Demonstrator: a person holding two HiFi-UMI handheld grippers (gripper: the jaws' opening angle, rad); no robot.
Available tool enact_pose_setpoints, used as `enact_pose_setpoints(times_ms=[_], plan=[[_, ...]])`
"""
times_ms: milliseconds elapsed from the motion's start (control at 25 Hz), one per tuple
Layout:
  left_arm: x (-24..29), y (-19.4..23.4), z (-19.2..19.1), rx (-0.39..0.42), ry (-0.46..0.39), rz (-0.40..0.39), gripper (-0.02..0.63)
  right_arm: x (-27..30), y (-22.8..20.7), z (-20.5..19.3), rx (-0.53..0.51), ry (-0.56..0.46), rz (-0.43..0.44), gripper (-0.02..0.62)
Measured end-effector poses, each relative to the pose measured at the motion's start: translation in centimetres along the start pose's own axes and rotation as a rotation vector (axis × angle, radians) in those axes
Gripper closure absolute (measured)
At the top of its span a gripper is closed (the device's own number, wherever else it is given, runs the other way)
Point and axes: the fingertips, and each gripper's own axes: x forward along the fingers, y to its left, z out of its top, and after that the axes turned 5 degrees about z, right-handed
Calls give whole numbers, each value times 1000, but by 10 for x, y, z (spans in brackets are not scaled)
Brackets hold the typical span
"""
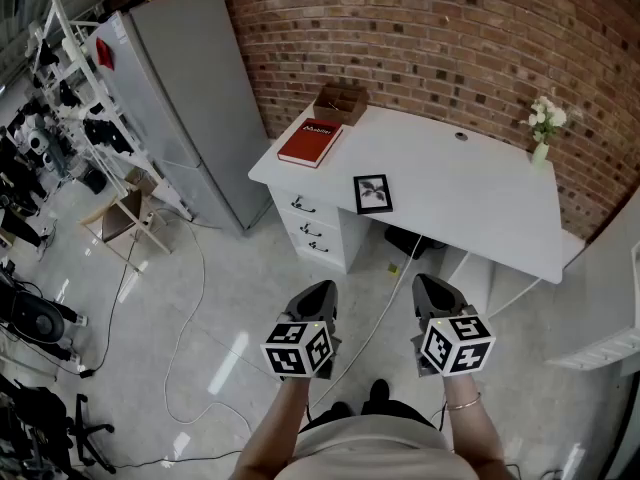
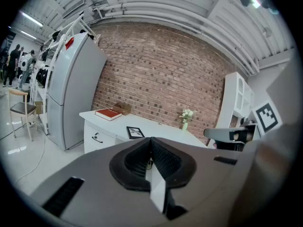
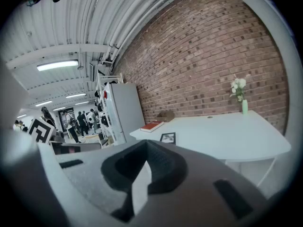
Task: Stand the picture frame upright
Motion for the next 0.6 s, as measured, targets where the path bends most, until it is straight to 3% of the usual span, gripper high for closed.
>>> enact_pose_setpoints(times_ms=[600], plan=[[39, -27, 6, 68, -33, 86, 614, 6, -56, 10, -15, -8, 32, 592]])
